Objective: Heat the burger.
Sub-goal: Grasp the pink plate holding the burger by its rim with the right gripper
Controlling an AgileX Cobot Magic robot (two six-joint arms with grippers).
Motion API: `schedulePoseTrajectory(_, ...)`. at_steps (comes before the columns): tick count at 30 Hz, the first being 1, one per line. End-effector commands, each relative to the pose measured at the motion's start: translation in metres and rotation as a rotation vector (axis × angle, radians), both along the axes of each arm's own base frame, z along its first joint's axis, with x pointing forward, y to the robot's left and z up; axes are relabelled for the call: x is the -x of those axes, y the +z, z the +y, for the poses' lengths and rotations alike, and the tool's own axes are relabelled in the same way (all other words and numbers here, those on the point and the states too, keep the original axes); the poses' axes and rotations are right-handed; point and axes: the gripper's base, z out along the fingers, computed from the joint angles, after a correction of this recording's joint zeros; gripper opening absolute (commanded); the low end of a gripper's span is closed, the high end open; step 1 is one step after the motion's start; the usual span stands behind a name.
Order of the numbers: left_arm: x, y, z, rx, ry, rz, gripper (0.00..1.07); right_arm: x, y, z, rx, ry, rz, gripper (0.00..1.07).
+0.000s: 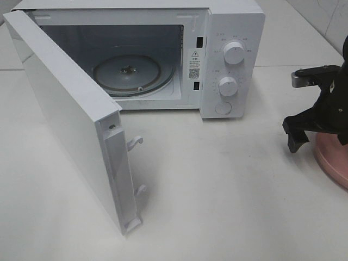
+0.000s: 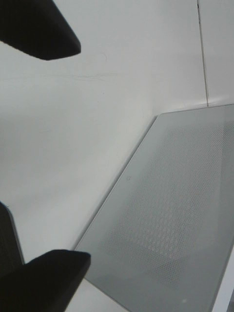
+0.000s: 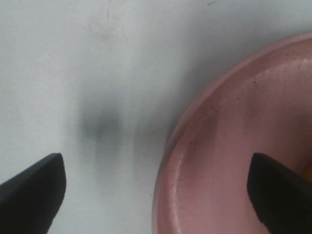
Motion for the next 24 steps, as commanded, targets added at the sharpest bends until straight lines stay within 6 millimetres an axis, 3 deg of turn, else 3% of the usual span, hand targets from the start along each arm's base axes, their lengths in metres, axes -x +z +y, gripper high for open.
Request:
schedulePoseTrajectory(1, 0.003, 0.0, 0.0, 0.008, 0.0, -0.025, 0.98, -0.004, -0.005, -0.002, -0.002, -0.001, 0.003, 0.95)
schedulePoseTrajectory(12, 0.003, 0.0, 0.0, 0.008, 0.0, -0.025, 0.98, -0.017, -0.019, -0.005, 0.001, -0.012, 0.025, 0.92)
schedulePoseTrajectory(24, 0.003, 0.0, 0.0, 0.008, 0.0, -0.025, 0.98, -0.017, -0.032, -0.006, 0.004, -0.01, 0.064, 0.87)
